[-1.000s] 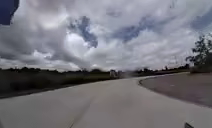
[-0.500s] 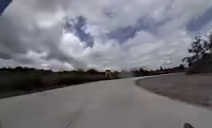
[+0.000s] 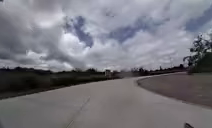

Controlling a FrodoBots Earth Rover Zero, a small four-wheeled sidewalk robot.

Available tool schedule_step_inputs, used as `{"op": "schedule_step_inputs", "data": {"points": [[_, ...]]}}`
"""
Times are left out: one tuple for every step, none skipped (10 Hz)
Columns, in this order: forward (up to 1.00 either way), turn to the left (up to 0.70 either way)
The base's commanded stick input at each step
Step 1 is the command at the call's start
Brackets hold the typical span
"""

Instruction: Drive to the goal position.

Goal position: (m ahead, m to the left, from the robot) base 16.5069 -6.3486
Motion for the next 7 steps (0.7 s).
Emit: {"op": "schedule_step_inputs", "data": {"points": [[0.69,0.01],[0.69,0.01],[0.69,0.01],[0.69,0.01],[0.69,0.01],[0.69,0.01],[0.69,0.00]]}}
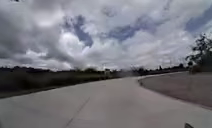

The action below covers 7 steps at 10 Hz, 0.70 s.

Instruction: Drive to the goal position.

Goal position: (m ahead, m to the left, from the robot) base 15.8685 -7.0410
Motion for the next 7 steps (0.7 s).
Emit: {"op": "schedule_step_inputs", "data": {"points": [[0.69,-0.08],[0.69,-0.11],[0.69,-0.11],[0.69,-0.11],[0.69,-0.11],[0.69,-0.04],[0.69,0.01]]}}
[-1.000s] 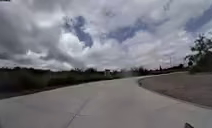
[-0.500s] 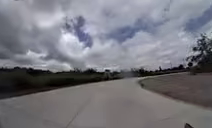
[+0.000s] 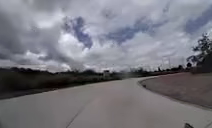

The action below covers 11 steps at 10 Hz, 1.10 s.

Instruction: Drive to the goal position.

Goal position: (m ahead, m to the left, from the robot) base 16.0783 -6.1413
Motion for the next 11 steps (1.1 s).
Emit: {"op": "schedule_step_inputs", "data": {"points": [[0.69,0.01],[0.69,0.01],[0.69,0.01],[0.69,0.01],[0.69,0.01],[0.69,0.01],[0.69,0.01],[0.69,0.01],[0.69,0.01],[0.69,0.01],[0.69,0.01]]}}
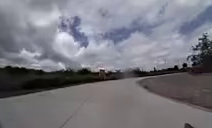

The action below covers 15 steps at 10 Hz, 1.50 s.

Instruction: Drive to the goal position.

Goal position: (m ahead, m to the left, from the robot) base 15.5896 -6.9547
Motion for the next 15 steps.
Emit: {"op": "schedule_step_inputs", "data": {"points": [[0.69,0.01],[0.69,0.01],[0.69,0.01],[0.69,0.01],[0.69,0.01],[0.69,0.01],[0.69,0.01],[0.69,0.01],[0.69,0.01],[0.69,0.01],[0.69,0.01],[0.69,-0.03],[0.69,-0.09],[0.69,-0.11],[0.69,-0.11]]}}
